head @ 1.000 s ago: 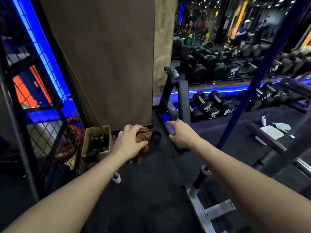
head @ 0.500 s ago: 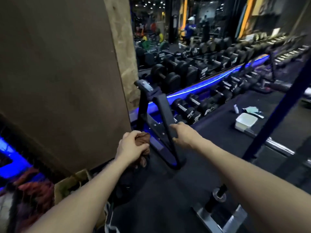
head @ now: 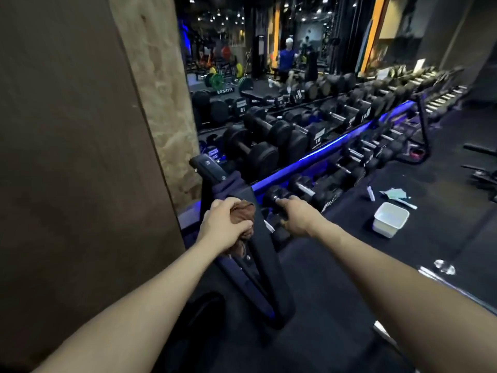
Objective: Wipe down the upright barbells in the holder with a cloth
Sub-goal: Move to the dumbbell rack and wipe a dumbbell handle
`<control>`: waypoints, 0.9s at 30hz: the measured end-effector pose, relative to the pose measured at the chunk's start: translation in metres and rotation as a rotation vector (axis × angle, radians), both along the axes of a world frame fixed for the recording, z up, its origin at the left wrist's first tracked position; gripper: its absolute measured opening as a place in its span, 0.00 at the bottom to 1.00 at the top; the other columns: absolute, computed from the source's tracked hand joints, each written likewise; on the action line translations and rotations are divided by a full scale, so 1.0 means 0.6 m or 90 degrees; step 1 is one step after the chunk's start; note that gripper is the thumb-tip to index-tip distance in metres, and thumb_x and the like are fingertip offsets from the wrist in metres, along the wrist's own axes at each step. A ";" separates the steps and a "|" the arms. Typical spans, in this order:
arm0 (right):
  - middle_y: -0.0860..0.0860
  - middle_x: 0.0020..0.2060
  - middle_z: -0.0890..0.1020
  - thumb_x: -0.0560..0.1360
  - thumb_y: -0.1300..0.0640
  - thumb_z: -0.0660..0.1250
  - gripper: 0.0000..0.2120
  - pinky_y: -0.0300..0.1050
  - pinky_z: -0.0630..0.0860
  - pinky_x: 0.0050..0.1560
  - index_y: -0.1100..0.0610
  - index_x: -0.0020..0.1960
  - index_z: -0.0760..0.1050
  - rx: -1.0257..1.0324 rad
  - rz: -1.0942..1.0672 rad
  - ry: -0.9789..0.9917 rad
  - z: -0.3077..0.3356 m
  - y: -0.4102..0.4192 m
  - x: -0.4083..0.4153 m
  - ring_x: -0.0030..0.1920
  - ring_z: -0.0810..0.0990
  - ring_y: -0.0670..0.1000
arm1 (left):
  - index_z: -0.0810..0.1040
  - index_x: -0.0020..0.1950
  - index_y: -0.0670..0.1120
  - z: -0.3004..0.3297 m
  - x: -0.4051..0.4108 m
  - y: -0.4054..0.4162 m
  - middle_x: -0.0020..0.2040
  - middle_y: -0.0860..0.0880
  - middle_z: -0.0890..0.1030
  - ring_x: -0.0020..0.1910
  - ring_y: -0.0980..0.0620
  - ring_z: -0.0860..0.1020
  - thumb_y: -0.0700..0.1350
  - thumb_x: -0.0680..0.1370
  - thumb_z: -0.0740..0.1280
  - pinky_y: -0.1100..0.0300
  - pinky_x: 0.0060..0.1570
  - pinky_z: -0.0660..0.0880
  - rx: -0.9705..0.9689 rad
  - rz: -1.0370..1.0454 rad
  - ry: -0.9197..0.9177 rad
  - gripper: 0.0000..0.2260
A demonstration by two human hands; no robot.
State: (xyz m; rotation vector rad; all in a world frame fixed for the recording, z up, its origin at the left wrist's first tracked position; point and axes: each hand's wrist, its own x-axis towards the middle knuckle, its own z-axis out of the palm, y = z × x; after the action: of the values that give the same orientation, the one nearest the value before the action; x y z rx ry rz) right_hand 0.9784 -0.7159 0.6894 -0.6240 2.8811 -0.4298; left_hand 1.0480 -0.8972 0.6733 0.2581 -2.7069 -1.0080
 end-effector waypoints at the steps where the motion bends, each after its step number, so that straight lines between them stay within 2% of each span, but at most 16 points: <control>1: 0.60 0.65 0.70 0.76 0.57 0.63 0.25 0.52 0.69 0.65 0.56 0.72 0.66 0.005 -0.002 -0.001 0.001 0.001 -0.025 0.66 0.71 0.62 | 0.77 0.61 0.53 -0.001 -0.033 0.004 0.57 0.46 0.75 0.57 0.44 0.75 0.50 0.68 0.74 0.55 0.61 0.69 0.003 -0.006 0.002 0.22; 6: 0.58 0.66 0.69 0.76 0.59 0.62 0.24 0.51 0.70 0.64 0.56 0.72 0.65 0.033 -0.049 -0.009 -0.012 0.032 -0.155 0.66 0.70 0.61 | 0.77 0.61 0.52 -0.020 -0.201 0.034 0.57 0.46 0.76 0.58 0.45 0.75 0.50 0.67 0.75 0.54 0.61 0.70 0.013 -0.088 -0.013 0.23; 10: 0.58 0.60 0.72 0.74 0.58 0.66 0.20 0.51 0.71 0.61 0.57 0.66 0.70 0.037 -0.127 -0.007 -0.019 0.091 -0.270 0.63 0.72 0.61 | 0.76 0.61 0.53 -0.029 -0.363 0.082 0.56 0.47 0.76 0.57 0.45 0.75 0.51 0.67 0.74 0.54 0.61 0.71 0.002 -0.176 -0.013 0.23; 14: 0.59 0.63 0.70 0.75 0.60 0.63 0.24 0.54 0.66 0.68 0.56 0.71 0.66 0.061 -0.205 -0.002 -0.006 0.152 -0.381 0.67 0.69 0.60 | 0.75 0.62 0.54 -0.018 -0.501 0.136 0.57 0.48 0.75 0.57 0.45 0.75 0.52 0.67 0.75 0.52 0.61 0.71 0.027 -0.249 -0.008 0.24; 17: 0.58 0.68 0.68 0.76 0.60 0.63 0.26 0.50 0.69 0.65 0.56 0.73 0.63 0.074 -0.250 -0.009 -0.007 0.187 -0.455 0.68 0.69 0.60 | 0.75 0.62 0.53 -0.018 -0.586 0.175 0.57 0.47 0.75 0.58 0.45 0.75 0.50 0.68 0.75 0.53 0.62 0.70 0.029 -0.290 -0.018 0.24; 19: 0.58 0.67 0.68 0.77 0.59 0.63 0.25 0.50 0.70 0.63 0.56 0.73 0.63 0.090 -0.263 -0.016 -0.019 0.206 -0.500 0.66 0.70 0.60 | 0.76 0.61 0.53 -0.022 -0.634 0.200 0.57 0.47 0.74 0.58 0.46 0.74 0.50 0.68 0.75 0.53 0.62 0.70 0.032 -0.318 -0.028 0.23; 23: 0.58 0.66 0.68 0.77 0.58 0.63 0.26 0.51 0.72 0.60 0.55 0.73 0.62 0.106 -0.268 -0.037 -0.058 0.249 -0.610 0.65 0.70 0.60 | 0.75 0.62 0.53 -0.045 -0.733 0.245 0.56 0.48 0.74 0.58 0.48 0.74 0.48 0.69 0.74 0.58 0.61 0.69 0.040 -0.336 -0.046 0.22; 27: 0.58 0.64 0.69 0.77 0.59 0.62 0.26 0.51 0.71 0.61 0.54 0.74 0.62 0.101 -0.246 -0.053 -0.101 0.311 -0.738 0.64 0.70 0.60 | 0.76 0.62 0.53 -0.081 -0.850 0.307 0.57 0.48 0.73 0.57 0.47 0.75 0.48 0.69 0.73 0.58 0.60 0.70 0.044 -0.305 -0.074 0.22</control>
State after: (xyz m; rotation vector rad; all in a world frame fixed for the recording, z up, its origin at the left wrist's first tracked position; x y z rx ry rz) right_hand 0.5355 -0.5296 0.6289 -0.0210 2.9135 -0.2608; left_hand 0.5381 -0.7128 0.6248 -0.3495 -2.9121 -1.2404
